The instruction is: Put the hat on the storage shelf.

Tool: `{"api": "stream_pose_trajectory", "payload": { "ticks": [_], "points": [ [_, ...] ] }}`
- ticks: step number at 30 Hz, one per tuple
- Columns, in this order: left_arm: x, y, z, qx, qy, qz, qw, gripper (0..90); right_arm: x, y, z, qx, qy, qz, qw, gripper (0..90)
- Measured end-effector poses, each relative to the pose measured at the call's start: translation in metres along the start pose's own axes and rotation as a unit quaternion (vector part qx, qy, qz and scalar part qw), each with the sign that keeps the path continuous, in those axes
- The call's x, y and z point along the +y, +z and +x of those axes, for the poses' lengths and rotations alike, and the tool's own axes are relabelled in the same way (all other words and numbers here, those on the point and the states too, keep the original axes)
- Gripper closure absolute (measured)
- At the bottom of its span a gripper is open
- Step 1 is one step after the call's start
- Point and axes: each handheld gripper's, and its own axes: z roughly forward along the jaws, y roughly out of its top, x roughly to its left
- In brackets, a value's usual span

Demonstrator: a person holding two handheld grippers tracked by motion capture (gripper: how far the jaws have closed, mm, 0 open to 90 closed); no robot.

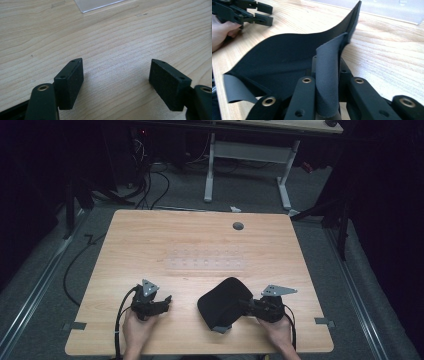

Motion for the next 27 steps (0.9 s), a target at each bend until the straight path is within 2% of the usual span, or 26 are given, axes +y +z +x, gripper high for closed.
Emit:
{"api": "stream_pose_trajectory", "payload": {
  "ticks": [12,27],
  "points": [
    [0.0,0.0,0.0,-0.001,-0.001,0.001,1.0,27.4,0.004,-0.004,0.005,0.003,0.0,-0.013,0.9999,84.5],
    [0.0,0.0,-0.001,-0.004,0.002,0.003,1.0,25.5,0.007,-0.012,0.002,0.005,0.011,-0.029,0.9995,84.6]
  ]
}}
